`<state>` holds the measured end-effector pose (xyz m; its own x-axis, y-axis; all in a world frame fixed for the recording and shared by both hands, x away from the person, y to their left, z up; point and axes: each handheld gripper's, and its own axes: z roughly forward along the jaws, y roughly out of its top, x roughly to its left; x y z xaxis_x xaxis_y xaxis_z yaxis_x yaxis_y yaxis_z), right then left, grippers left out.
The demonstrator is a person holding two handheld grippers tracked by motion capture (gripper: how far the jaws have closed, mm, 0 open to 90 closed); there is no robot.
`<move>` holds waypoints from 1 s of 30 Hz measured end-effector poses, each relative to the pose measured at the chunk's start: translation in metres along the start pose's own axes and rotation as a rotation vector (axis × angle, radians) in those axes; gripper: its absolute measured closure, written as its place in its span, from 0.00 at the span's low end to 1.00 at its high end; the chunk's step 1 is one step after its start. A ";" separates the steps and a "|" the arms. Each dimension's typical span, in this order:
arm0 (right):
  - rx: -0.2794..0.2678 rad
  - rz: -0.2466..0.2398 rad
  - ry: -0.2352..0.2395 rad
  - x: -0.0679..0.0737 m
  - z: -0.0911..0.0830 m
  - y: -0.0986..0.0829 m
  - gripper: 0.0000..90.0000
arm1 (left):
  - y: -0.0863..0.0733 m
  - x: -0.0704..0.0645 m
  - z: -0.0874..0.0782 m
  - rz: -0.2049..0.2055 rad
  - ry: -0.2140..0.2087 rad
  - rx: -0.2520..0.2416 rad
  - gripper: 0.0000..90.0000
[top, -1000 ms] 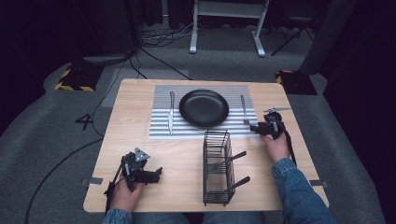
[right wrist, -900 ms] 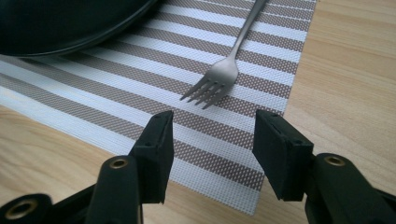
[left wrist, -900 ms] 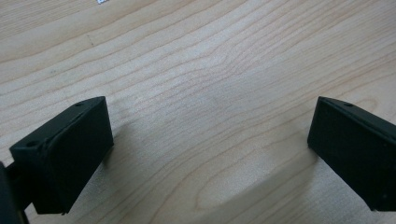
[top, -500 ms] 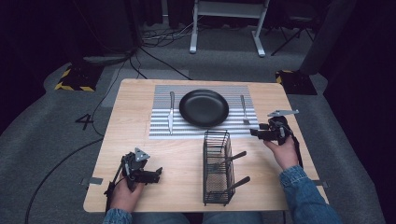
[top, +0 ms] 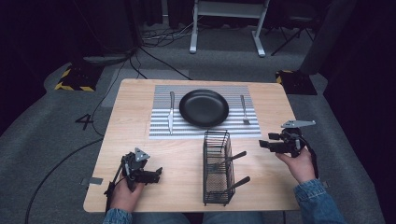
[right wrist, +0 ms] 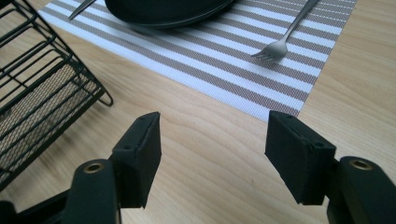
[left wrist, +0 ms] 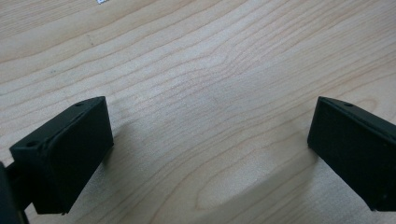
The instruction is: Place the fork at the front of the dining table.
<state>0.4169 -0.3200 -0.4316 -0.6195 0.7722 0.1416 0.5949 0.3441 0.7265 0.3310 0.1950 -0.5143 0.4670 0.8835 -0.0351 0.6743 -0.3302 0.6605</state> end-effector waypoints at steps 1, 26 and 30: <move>0.001 -0.005 0.000 0.000 -0.002 -0.002 0.39 | 0.000 0.000 0.000 -0.001 0.000 0.000 0.00; 0.097 -0.023 -0.041 -0.002 0.005 -0.060 0.36 | 0.000 0.000 0.000 -0.001 0.000 0.000 0.00; 0.090 -0.027 -0.052 -0.004 0.012 -0.072 0.34 | 0.000 0.000 0.000 0.000 0.000 0.000 0.00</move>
<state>0.3827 -0.3419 -0.4929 -0.6099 0.7878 0.0863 0.6237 0.4099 0.6655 0.3309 0.1950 -0.5143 0.4670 0.8836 -0.0357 0.6748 -0.3300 0.6601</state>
